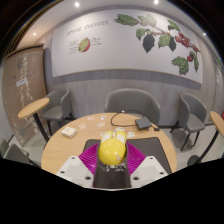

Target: Arrange mouse

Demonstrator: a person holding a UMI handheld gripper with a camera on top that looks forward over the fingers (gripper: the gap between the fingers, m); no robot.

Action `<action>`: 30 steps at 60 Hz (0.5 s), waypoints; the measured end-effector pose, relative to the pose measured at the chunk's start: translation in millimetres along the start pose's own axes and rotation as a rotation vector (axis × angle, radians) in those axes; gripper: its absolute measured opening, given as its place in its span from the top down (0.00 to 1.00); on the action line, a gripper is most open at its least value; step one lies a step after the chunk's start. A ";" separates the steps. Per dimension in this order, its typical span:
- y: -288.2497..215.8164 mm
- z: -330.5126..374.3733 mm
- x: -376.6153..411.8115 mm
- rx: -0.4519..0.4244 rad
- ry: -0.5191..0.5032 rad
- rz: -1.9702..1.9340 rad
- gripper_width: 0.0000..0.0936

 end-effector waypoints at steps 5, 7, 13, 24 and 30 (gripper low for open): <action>32.3 -16.3 -16.5 0.146 0.022 -0.016 0.61; 42.5 -18.7 -19.7 0.184 0.017 -0.020 0.61; 68.3 -22.5 -25.2 0.223 -0.026 -0.030 0.51; 67.6 15.3 -50.4 0.217 -0.038 0.061 0.08; 63.7 55.8 -67.7 0.158 -0.051 0.107 0.08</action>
Point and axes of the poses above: the point between the fingertips, and its own axes, seen from behind it with the camera up: x to the left, y down, z backward, against the way the camera looks, the point moved 6 cm from there along z, backward, against the way the camera looks, and after that the axes turned 4 degrees about y, right-handed, at the moved point
